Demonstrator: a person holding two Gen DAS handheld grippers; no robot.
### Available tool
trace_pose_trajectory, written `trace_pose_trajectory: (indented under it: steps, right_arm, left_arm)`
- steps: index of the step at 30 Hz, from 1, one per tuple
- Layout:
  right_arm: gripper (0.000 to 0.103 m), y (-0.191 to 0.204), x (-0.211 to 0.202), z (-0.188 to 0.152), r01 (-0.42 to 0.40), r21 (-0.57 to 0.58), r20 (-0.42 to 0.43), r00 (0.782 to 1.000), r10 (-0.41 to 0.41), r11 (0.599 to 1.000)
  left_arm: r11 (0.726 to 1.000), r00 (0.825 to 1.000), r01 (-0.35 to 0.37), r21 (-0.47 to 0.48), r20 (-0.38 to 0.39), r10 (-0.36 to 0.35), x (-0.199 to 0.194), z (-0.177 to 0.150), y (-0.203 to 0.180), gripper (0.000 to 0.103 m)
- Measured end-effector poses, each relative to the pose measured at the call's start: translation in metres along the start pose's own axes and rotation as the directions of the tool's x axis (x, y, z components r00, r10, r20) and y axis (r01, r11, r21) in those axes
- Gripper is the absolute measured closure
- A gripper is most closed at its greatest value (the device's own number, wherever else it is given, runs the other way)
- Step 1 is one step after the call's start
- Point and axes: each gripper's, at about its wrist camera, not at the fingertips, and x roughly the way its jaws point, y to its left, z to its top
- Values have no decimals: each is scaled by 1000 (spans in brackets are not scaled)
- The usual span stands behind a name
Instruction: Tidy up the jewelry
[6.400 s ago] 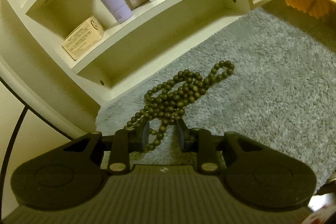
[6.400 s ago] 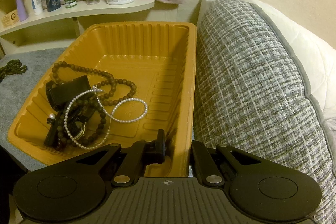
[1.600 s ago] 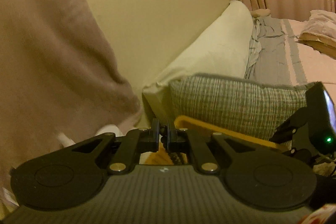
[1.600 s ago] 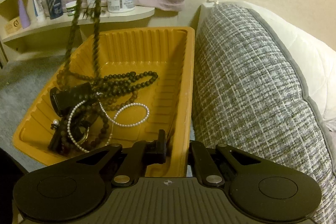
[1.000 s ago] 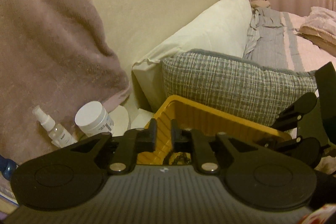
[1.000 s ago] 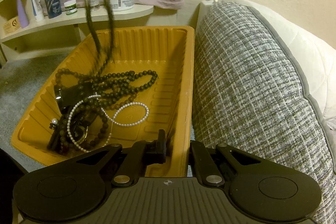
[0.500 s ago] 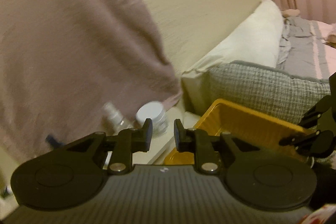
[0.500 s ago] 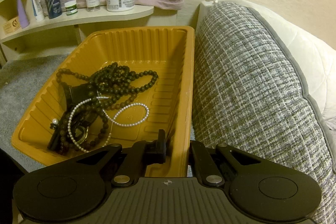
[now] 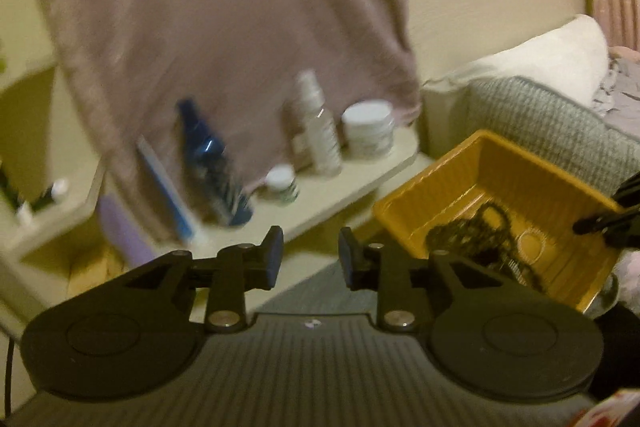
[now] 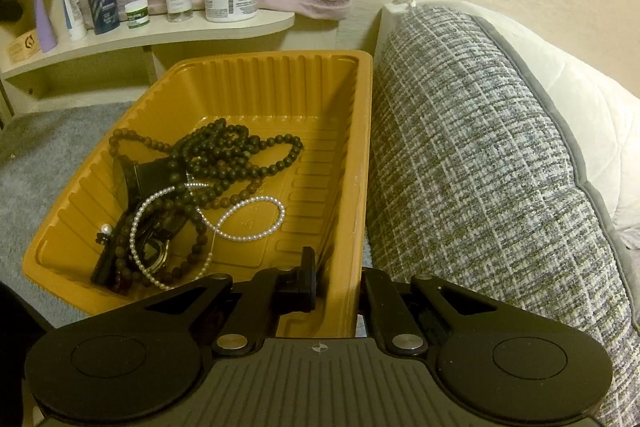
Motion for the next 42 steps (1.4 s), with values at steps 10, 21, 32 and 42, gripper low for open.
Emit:
trace_pose_trajectory:
  steps: [10,21,32,42]
  right_arm:
    - [98,1,-1,-1,1,3,0,1000,-1,1000]
    - [98,-1,1,-2,-1,9,-6,1000,1,1000]
    - [98,-1,1,-2,-1,8,-7,1000,1,1000]
    - [98,-2,3,-2,0,6,-10,1000,0,1000]
  left_arm:
    - [978,979,-179,-110,-120,165,-4,-84,28,76]
    - [935,952,-278,-220,-196,237,-2,-145,42,75]
    - [886,937,-337,-317,-206,282,28,-161,52,75]
    - [871,934,-347,-346,-207,290,57,-167,55,75]
